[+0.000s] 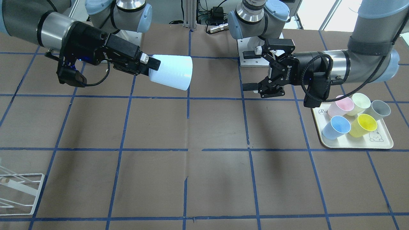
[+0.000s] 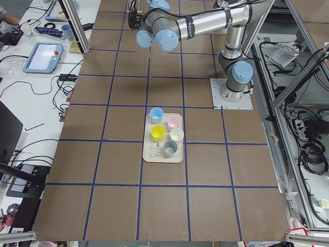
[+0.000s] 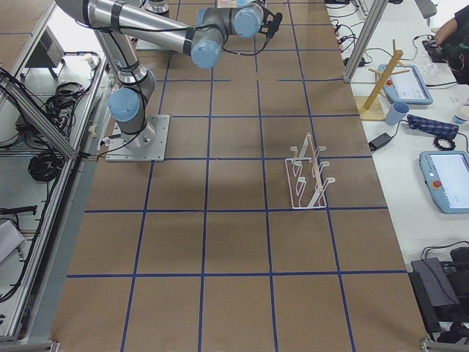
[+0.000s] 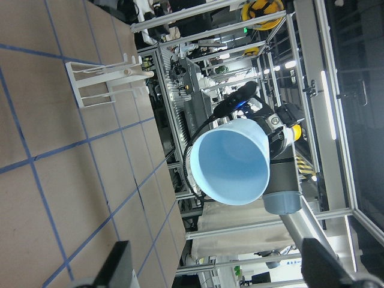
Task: Transfer IKEA cup to right arm and place on rack
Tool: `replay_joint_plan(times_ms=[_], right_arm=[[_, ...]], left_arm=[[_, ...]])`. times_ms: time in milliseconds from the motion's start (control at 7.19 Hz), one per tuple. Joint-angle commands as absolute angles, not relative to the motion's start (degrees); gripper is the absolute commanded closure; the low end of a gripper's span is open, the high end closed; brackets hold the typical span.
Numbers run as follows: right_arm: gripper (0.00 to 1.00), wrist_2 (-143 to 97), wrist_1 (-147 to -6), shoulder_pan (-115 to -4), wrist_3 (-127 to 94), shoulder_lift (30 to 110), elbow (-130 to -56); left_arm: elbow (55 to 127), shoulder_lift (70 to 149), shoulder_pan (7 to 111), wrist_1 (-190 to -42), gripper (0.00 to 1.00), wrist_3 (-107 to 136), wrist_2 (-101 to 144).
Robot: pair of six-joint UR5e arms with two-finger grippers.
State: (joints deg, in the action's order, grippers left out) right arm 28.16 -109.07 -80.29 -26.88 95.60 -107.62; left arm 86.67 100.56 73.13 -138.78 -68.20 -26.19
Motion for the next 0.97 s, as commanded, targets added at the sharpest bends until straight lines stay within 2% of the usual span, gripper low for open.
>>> replay_joint_plan(times_ms=[0, 418, 835], right_arm=[[0.55, 48.16, -104.52, -80.24, -23.32, 99.31, -107.23], [0.60, 73.15, -100.20, -79.98, -1.02, 99.76, -106.44], [0.64, 82.34, -100.89, -77.45, 7.78, 99.23, -103.55]], left_arm=[[86.83, 100.64, 73.73, -120.42, 0.00, -43.99, -41.04], [86.48, 100.46, 78.81, -106.84, 0.00, -27.57, -58.37], [86.48, 99.32, 89.36, -94.53, 0.00, -4.20, -69.93]])
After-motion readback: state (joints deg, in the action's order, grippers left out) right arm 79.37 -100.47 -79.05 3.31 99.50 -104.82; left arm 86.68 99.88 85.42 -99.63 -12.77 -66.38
